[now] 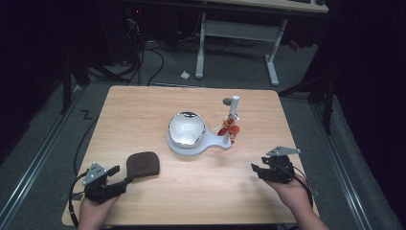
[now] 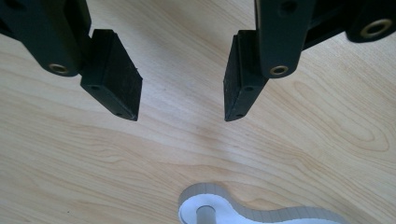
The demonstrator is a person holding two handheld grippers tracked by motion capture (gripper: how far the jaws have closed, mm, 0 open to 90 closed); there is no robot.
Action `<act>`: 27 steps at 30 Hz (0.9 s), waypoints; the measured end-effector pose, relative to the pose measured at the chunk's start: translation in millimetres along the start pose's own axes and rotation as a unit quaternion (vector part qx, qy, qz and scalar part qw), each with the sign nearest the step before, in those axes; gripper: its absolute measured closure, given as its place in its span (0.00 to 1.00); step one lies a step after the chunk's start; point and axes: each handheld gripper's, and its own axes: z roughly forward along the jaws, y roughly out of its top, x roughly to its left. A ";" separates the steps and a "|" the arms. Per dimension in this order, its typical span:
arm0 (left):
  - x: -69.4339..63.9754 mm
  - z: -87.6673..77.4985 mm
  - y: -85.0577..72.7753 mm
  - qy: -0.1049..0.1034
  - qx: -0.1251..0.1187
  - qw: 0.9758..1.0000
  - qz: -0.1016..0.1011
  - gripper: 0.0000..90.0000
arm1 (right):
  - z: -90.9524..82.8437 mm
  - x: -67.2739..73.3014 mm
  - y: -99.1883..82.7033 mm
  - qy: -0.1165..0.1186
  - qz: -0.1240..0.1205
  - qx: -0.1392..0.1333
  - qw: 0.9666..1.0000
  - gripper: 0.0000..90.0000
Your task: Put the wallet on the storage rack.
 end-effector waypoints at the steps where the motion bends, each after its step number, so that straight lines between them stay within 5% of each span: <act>1: 0.0 0.2 -0.2 0.001 -0.001 1.000 0.000 0.33 | 1.9 2.0 -6.3 0.000 0.004 -0.013 1.000 0.52; 8: -1.4 2.5 0.1 0.006 0.000 1.000 0.009 0.34 | 15.1 18.8 -37.3 0.003 0.012 -0.056 0.998 0.50; 13: -2.7 2.8 -0.1 0.009 -0.006 1.000 0.018 0.35 | 19.8 27.5 -56.4 -0.005 -0.024 -0.074 0.997 0.53; 17: -3.4 3.1 0.2 0.012 -0.009 1.000 0.021 0.37 | 14.7 25.4 -62.2 -0.001 -0.018 -0.093 0.996 0.54; 23: -2.0 10.4 12.0 0.034 0.023 0.999 0.016 0.37 | 13.1 16.2 -64.0 0.006 0.009 -0.089 0.996 0.51; 27: 3.2 20.6 21.1 0.060 0.063 0.996 0.027 0.36 | 14.4 13.6 -63.6 0.022 0.018 -0.083 0.996 0.45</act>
